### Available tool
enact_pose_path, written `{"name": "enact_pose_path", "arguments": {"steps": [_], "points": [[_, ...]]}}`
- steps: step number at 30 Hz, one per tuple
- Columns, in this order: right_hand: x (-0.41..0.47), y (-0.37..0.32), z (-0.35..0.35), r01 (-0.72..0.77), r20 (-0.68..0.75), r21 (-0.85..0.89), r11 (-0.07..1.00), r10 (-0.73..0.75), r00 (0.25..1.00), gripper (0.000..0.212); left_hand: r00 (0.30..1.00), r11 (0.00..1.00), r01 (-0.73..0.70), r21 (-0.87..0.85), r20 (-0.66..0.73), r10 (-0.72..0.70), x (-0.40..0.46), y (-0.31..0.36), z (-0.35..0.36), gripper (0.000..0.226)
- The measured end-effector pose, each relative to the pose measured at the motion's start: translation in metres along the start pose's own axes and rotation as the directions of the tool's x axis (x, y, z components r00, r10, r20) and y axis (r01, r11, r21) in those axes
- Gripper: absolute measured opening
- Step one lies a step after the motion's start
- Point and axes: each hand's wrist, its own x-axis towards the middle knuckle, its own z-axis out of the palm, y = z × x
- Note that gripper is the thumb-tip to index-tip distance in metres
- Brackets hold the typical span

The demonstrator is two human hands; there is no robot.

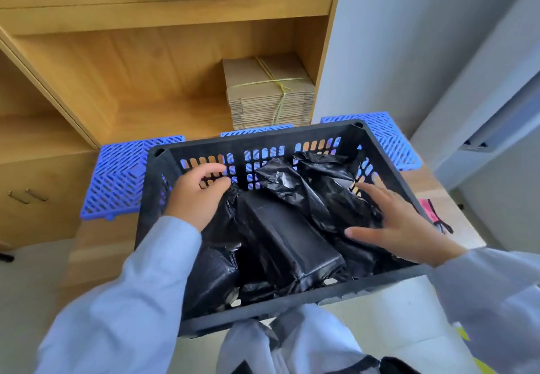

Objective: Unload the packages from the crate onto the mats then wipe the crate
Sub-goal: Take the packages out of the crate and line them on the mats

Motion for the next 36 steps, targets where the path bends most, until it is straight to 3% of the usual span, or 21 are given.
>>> {"name": "enact_pose_path", "arguments": {"steps": [3,6,10,15,18,21,25,27,30,33,36], "points": [[0.005,0.007,0.034,-0.133,-0.033,-0.211,0.969,0.129,0.991,0.098,0.943,0.995,0.038,-0.09,0.331,-0.006,-0.009,0.004,0.044,0.021],[0.01,0.0,0.048,-0.251,-0.227,-0.095,0.963,0.225,0.948,0.097,0.871,0.989,0.102,-0.103,0.49,-0.038,-0.021,0.001,0.087,0.028],[0.013,-0.007,0.048,-0.292,-0.258,-0.122,0.949,0.253,0.932,0.049,0.841,0.986,0.144,-0.084,0.535,-0.077,-0.03,-0.003,0.11,0.034],[0.001,-0.009,0.048,-0.277,-0.431,0.01,0.961,0.255,0.866,0.027,0.85,0.947,0.255,-0.194,0.512,-0.124,-0.032,0.0,0.112,0.037],[-0.009,-0.012,0.052,-0.2,-0.546,0.074,0.977,0.207,0.812,0.03,0.835,0.85,0.391,-0.354,0.525,-0.165,-0.036,0.004,0.109,0.026],[-0.025,-0.02,0.055,-0.044,-0.704,0.094,0.995,0.098,0.703,0.032,0.782,0.707,0.533,-0.464,0.59,-0.202,-0.044,0.017,0.103,0.035],[-0.051,-0.039,0.066,0.344,-0.851,-0.099,0.934,-0.259,0.456,0.026,0.759,0.521,0.599,-0.608,0.638,-0.128,-0.058,0.045,0.087,0.054],[-0.061,-0.051,0.076,0.466,-0.821,-0.2,0.862,-0.408,0.401,0.023,0.758,0.421,0.605,-0.676,0.651,-0.046,-0.066,0.056,0.077,0.057],[-0.062,-0.054,0.085,0.52,-0.757,-0.226,0.824,-0.484,0.438,0.03,0.776,0.418,0.574,-0.704,0.63,-0.003,-0.072,0.062,0.071,0.035],[-0.063,-0.047,0.086,0.496,-0.617,-0.191,0.847,-0.497,0.611,0.053,0.841,0.489,0.502,-0.713,0.535,-0.084,-0.064,0.062,0.07,0.018],[-0.067,-0.04,0.074,0.507,-0.576,0.055,0.86,-0.387,0.72,0.065,0.873,0.524,0.463,-0.715,0.472,-0.127,-0.049,0.059,0.071,0.014]]}}
